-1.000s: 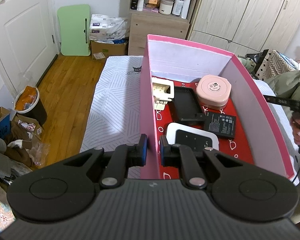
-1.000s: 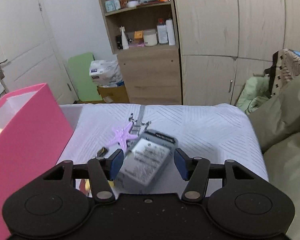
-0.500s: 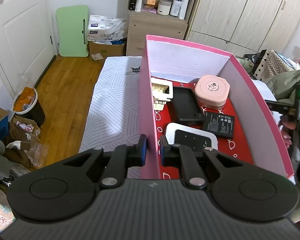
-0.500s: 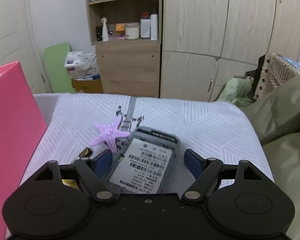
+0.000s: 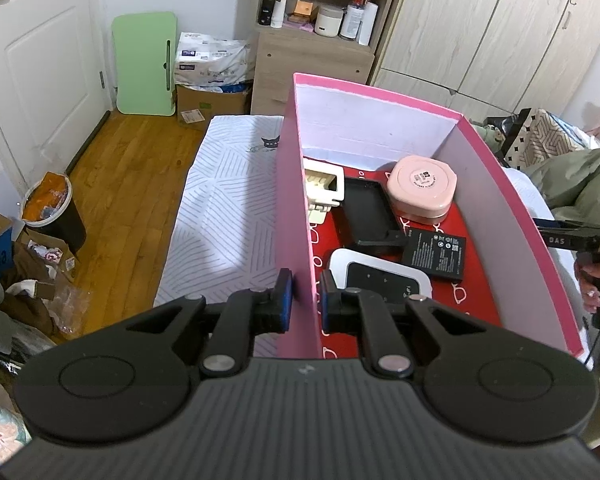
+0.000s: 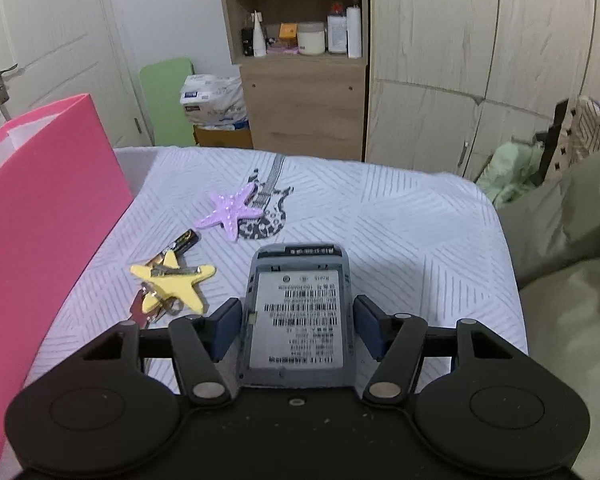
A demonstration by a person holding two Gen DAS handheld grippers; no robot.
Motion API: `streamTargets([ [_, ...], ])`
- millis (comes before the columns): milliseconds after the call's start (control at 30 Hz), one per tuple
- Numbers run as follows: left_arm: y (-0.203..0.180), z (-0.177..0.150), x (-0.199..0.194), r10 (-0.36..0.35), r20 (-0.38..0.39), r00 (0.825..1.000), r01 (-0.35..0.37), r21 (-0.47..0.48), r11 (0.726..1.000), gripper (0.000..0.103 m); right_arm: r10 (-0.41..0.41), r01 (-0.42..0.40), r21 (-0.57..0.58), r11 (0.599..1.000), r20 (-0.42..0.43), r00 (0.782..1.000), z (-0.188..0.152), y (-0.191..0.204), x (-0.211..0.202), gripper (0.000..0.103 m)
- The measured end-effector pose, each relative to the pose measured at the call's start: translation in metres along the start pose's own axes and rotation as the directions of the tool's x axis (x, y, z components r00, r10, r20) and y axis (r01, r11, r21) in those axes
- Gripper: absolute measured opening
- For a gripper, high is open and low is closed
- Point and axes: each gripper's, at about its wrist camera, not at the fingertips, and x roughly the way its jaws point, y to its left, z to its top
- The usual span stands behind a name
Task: Organize rigid objects
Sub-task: 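Carry the grey phone into the box onto the router and release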
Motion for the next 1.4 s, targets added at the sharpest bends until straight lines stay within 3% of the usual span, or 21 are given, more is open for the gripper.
streamTargets([
  [233, 0.000, 0.001, 0.000, 0.003, -0.005, 1.000, -0.003, -0.009, 1.000, 0.011, 0.021, -0.022, 0.022, 1.000, 0.044, 0.999, -0.002, 0.000, -0.006, 0.065],
  [433, 0.000, 0.001, 0.000, 0.008, -0.003, 1.000, -0.008, -0.007, 1.000, 0.011, 0.076, -0.073, -0.023, 0.997, 0.158, 0.984, -0.010, 0.013, -0.034, 0.065],
  [700, -0.001, 0.002, 0.000, 0.015, -0.009, 1.000, -0.015, -0.001, 1.000, 0.011, 0.208, -0.177, -0.132, 0.975, 0.279, 0.937, -0.015, 0.040, -0.085, 0.065],
  [833, -0.001, 0.001, 0.000, 0.013, -0.003, 1.000, -0.013, -0.002, 1.000, 0.011, 0.341, -0.281, -0.228, 0.932, 0.294, 0.893, -0.003, 0.057, -0.115, 0.065],
  [967, 0.001, 0.001, -0.001, 0.006, -0.005, 1.000, -0.006, -0.021, 1.000, 0.011, 0.519, -0.423, -0.374, 0.825, 0.208, 0.829, 0.017, 0.086, -0.137, 0.065],
  [1067, 0.002, 0.002, -0.001, 0.004, -0.008, 1.000, -0.005, -0.020, 1.000, 0.011, 0.609, -0.510, -0.482, 0.712, 0.064, 0.791, 0.033, 0.116, -0.136, 0.065],
  [1167, 0.002, 0.001, -0.001, -0.001, -0.005, 1.000, 0.001, -0.019, 1.000, 0.011, 0.639, -0.593, -0.506, 0.626, -0.103, 0.763, 0.049, 0.144, -0.119, 0.065],
  [1400, 0.006, 0.002, 0.000, -0.020, -0.003, 1.000, 0.019, -0.022, 1.000, 0.011, 0.509, -0.613, -0.572, 0.545, -0.355, 0.784, 0.060, 0.197, -0.072, 0.065],
])
